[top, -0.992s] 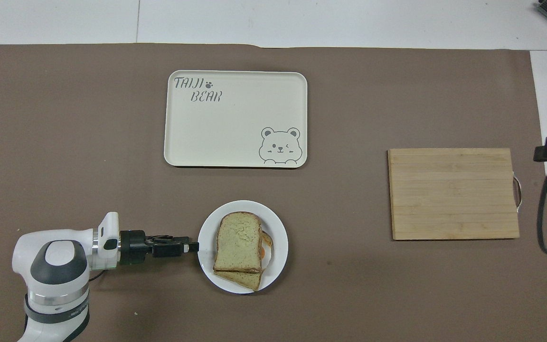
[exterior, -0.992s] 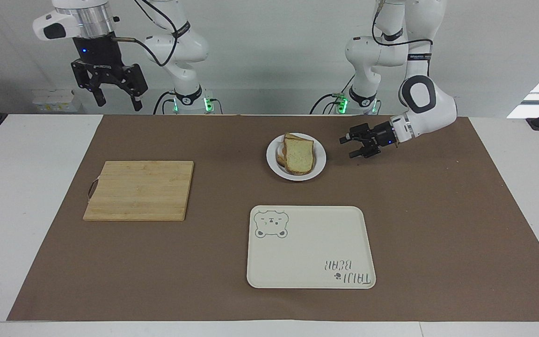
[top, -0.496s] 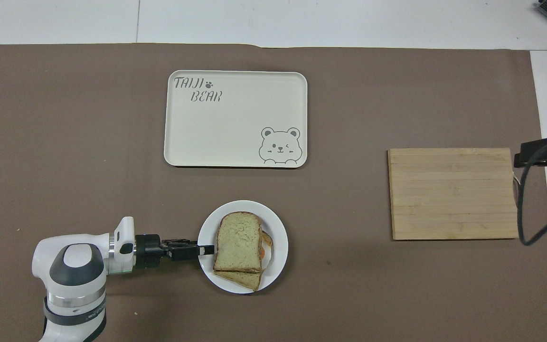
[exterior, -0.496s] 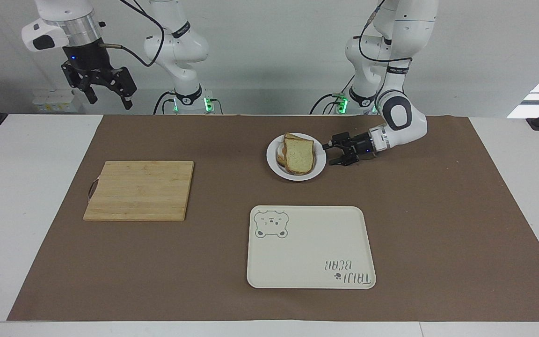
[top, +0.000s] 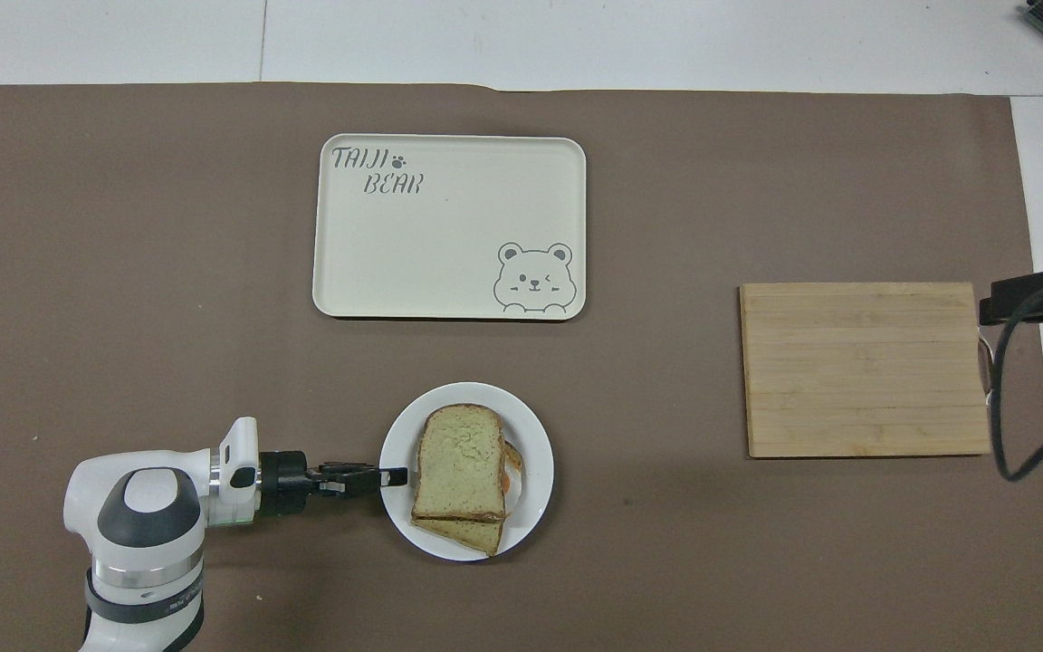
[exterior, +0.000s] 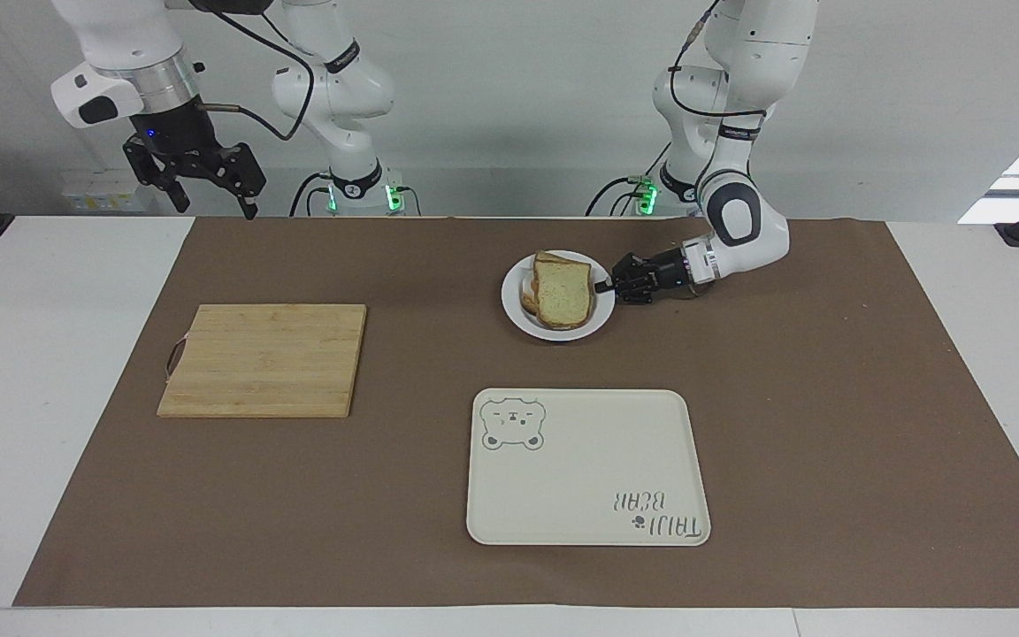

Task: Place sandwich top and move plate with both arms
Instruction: 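Grip the plate rim with the left gripper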

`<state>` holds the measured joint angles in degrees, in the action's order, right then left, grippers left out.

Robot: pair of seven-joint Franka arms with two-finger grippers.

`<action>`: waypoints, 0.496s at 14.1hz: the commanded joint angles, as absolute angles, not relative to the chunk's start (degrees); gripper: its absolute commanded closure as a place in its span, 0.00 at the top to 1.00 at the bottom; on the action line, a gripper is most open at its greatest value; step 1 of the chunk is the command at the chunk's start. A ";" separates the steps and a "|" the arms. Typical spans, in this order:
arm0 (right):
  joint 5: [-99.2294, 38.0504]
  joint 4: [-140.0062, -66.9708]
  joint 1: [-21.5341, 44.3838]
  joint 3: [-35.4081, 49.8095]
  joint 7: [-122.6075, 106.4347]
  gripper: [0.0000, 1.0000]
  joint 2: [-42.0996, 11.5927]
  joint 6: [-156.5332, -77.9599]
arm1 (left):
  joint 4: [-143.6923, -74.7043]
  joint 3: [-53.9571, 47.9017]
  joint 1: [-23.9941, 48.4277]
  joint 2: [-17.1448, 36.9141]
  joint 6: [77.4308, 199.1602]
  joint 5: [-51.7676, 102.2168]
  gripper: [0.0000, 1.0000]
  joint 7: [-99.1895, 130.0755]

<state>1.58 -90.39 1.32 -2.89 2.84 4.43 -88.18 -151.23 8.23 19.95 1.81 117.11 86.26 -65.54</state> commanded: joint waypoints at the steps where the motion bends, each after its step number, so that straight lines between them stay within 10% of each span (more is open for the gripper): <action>1: 2.38 -91.67 1.05 -2.72 0.34 1.00 5.10 -89.47 | -152.14 8.70 18.47 1.49 114.89 87.71 0.00 -66.80; 7: 1.76 -91.58 1.14 -2.64 1.41 1.00 5.27 -88.68 | -150.39 8.70 13.19 1.67 109.61 87.71 0.00 -66.18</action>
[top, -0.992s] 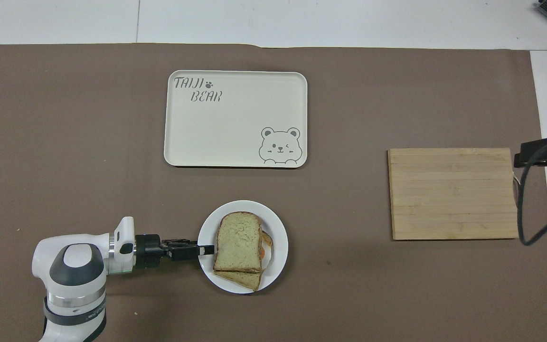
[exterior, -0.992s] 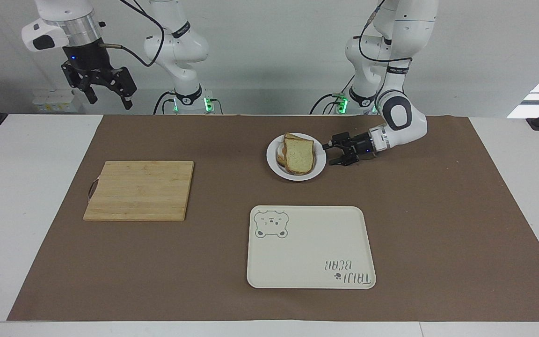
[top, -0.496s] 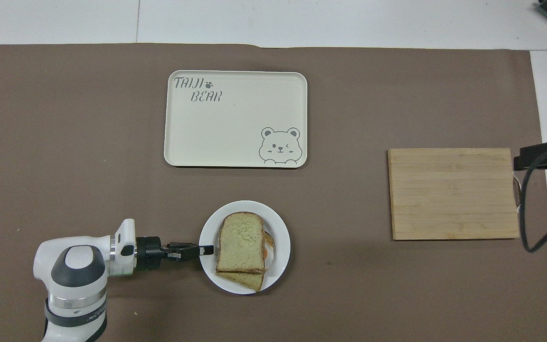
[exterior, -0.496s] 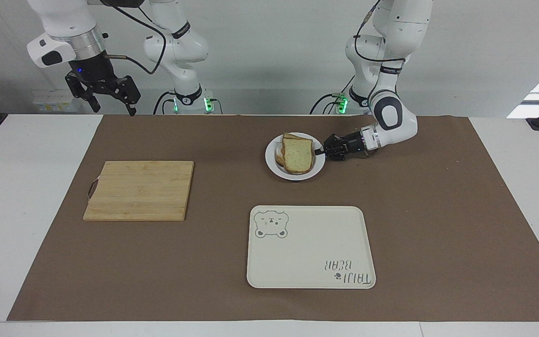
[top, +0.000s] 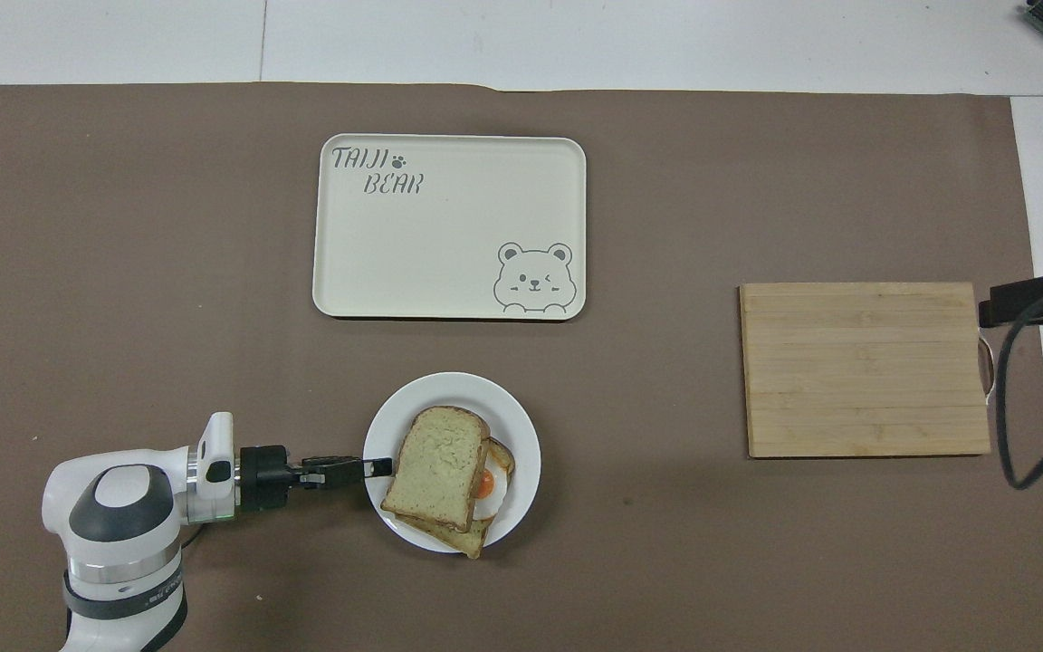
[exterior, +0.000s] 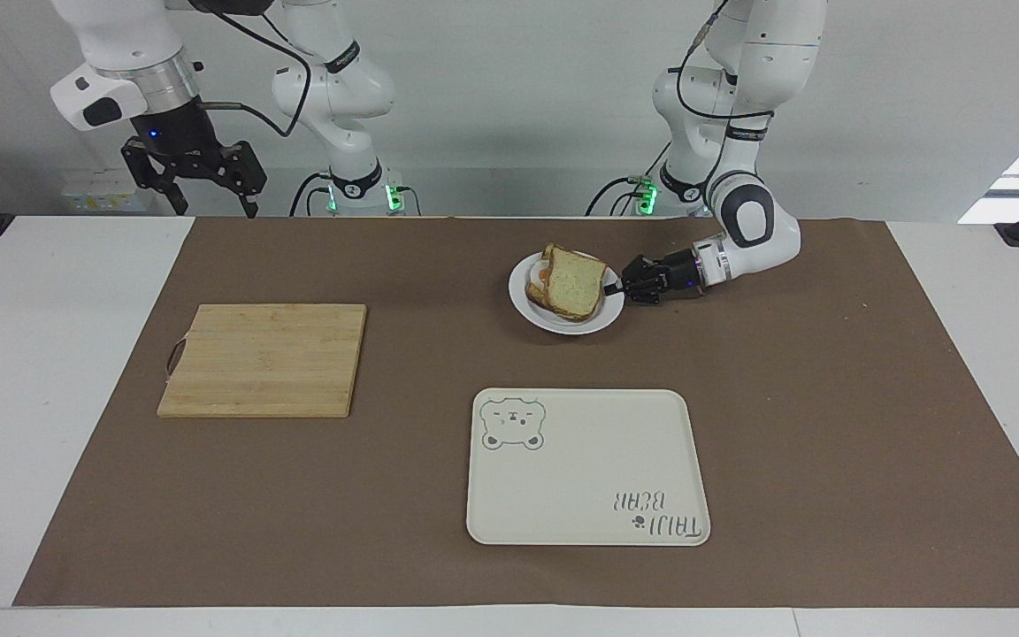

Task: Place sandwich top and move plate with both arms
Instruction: 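Slide the plate with the left gripper onto the bear tray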

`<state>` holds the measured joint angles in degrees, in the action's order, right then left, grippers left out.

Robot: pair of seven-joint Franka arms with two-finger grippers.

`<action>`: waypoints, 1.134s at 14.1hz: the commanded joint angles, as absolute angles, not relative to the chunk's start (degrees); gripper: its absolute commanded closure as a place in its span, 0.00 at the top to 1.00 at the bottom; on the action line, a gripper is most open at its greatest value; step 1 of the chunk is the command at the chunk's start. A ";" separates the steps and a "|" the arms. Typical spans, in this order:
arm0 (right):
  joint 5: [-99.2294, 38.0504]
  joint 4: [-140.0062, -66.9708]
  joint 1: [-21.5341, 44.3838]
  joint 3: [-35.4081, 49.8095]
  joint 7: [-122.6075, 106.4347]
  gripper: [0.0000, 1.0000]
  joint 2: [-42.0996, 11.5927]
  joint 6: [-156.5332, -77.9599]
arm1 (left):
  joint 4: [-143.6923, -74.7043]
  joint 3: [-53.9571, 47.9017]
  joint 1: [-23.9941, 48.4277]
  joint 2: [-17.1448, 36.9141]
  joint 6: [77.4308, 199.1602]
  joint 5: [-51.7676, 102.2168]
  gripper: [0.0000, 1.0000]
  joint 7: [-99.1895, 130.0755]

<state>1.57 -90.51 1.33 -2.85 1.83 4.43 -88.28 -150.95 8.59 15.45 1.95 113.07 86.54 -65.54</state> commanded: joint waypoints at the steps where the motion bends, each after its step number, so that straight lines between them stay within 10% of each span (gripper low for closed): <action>1: 1.76 -91.58 1.14 -2.64 1.41 1.00 5.27 -88.59 | -149.51 8.70 12.49 2.28 108.82 87.71 0.00 -66.27; 16: 1.76 -91.58 1.14 -2.64 1.41 1.00 5.27 -88.59 | -116.99 7.56 11.77 20.29 124.06 86.14 0.00 -48.17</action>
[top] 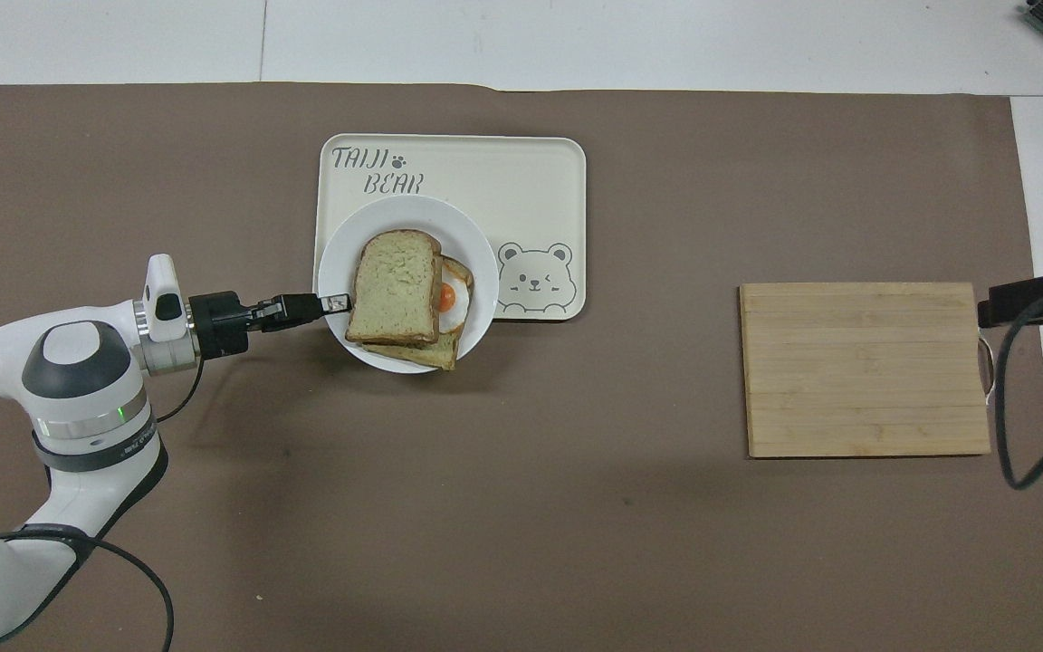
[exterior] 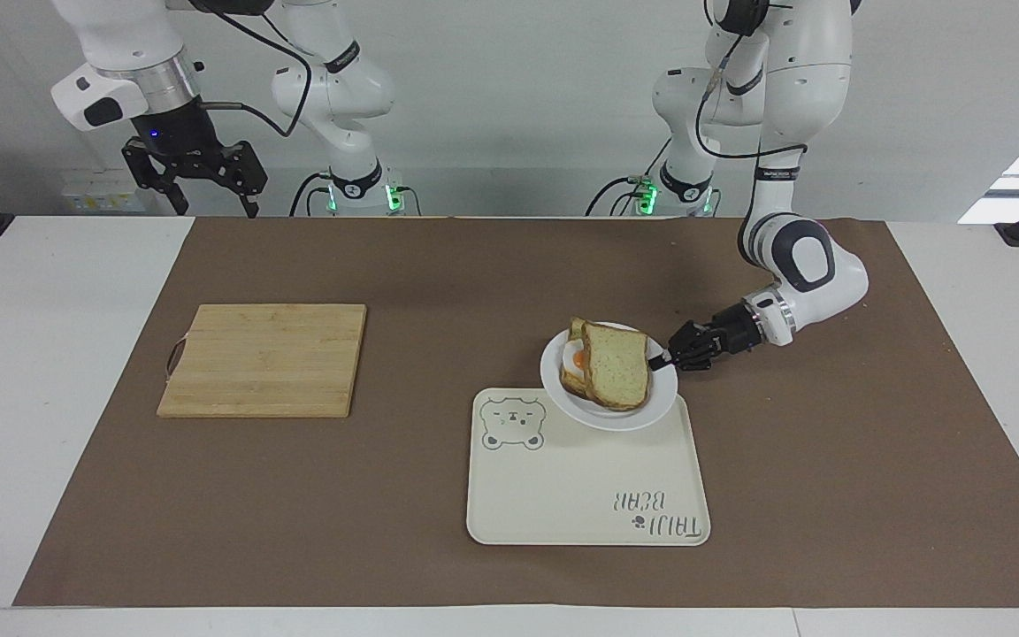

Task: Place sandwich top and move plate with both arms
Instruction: 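Slide the plate with the left gripper onto the bear tray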

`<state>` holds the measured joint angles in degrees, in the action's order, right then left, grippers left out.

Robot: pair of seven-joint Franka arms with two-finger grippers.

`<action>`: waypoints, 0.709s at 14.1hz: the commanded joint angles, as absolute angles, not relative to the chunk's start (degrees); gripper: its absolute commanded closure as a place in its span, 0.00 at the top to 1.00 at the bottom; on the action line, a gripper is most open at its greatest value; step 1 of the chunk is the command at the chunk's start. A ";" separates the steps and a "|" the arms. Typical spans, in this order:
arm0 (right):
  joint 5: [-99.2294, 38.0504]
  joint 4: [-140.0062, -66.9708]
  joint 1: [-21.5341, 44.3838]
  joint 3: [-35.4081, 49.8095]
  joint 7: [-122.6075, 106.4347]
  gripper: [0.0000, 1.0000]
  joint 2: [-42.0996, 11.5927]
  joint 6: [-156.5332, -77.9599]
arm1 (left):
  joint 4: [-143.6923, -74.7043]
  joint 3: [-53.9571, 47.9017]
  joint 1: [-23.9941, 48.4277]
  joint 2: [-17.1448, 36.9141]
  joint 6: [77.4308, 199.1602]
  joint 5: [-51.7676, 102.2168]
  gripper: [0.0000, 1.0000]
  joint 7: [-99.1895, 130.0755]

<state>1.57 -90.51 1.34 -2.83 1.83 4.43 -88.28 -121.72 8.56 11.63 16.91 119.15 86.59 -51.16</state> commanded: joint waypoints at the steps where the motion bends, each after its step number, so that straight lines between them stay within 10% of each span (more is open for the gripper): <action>1: 1.76 -91.58 1.14 -2.64 1.41 1.00 5.27 -88.59 | -114.11 7.21 11.78 21.96 125.23 85.78 0.00 -47.12; 10: 1.76 -91.58 1.14 -2.64 1.41 1.00 5.27 -88.59 | -96.07 2.73 11.34 33.66 130.34 74.01 0.00 -31.73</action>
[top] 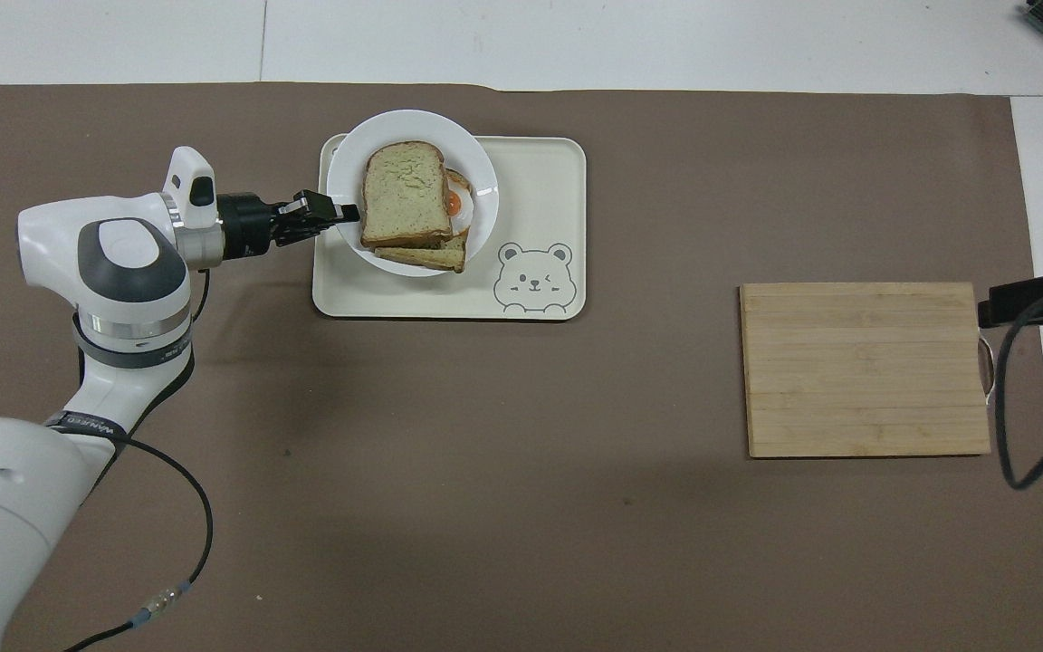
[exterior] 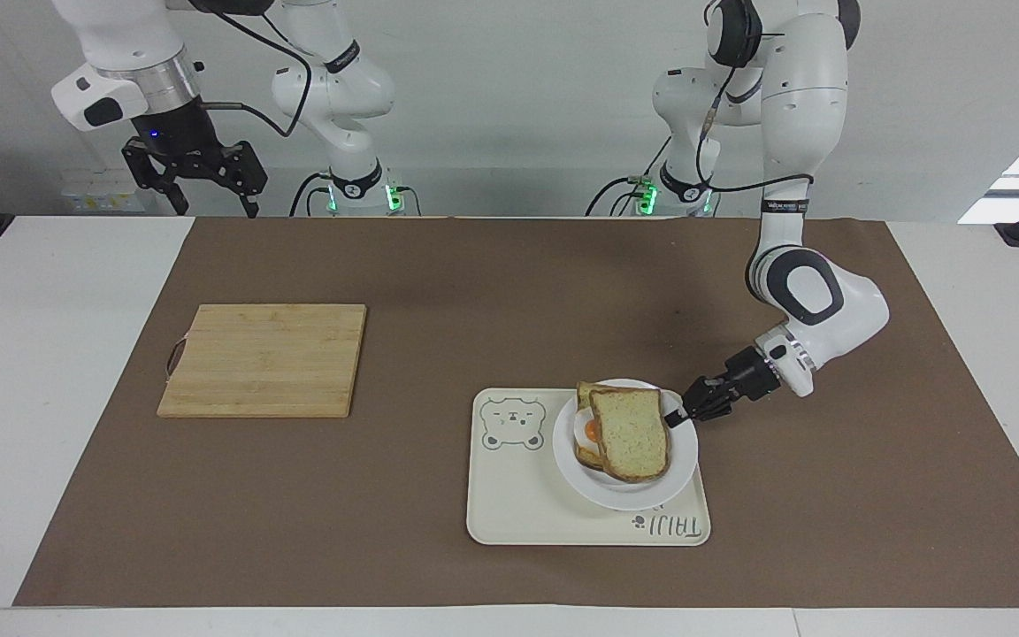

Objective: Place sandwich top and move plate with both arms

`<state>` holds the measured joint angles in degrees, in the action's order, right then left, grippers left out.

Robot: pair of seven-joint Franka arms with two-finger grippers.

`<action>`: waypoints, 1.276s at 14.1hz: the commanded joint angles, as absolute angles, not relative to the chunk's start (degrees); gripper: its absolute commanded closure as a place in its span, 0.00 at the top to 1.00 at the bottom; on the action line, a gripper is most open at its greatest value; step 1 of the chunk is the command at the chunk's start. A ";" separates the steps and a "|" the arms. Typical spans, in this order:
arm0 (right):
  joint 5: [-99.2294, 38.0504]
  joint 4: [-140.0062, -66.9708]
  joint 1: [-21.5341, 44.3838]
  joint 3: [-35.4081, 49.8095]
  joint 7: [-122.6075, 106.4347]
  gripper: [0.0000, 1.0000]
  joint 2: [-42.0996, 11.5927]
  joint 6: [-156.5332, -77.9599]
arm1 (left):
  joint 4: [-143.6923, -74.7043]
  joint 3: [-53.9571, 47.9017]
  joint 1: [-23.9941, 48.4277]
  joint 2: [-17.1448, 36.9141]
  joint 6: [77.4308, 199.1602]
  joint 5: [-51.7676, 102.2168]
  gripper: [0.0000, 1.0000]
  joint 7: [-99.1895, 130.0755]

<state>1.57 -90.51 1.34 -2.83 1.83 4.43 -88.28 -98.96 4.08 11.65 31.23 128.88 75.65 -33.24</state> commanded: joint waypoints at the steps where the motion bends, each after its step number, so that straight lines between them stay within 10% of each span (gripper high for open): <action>1: 1.76 -91.58 1.14 -2.64 1.41 1.00 5.27 -88.68 | -96.15 2.72 11.16 33.49 129.65 73.74 0.00 -31.90; 2: 1.76 -91.67 1.14 -2.64 1.41 1.00 5.27 -88.59 | -96.15 2.72 9.60 33.40 128.25 73.65 0.00 -31.90; 4: 1.76 -91.58 1.14 -2.72 1.41 1.00 5.27 -88.59 | -96.59 2.81 8.35 33.14 126.39 73.04 0.74 -32.69; 7: 1.76 -91.58 1.14 -2.64 1.41 1.00 5.27 -88.59 | -96.59 3.34 8.79 31.04 127.26 69.29 0.99 -34.27; 18: 1.76 -91.58 1.14 -2.64 1.41 1.00 5.27 -88.59 | -94.93 6.94 7.56 8.02 116.83 26.59 1.00 -21.38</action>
<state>1.57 -90.51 1.34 -2.83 1.83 4.43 -88.28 -94.67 6.99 7.56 12.60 120.47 33.05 -25.29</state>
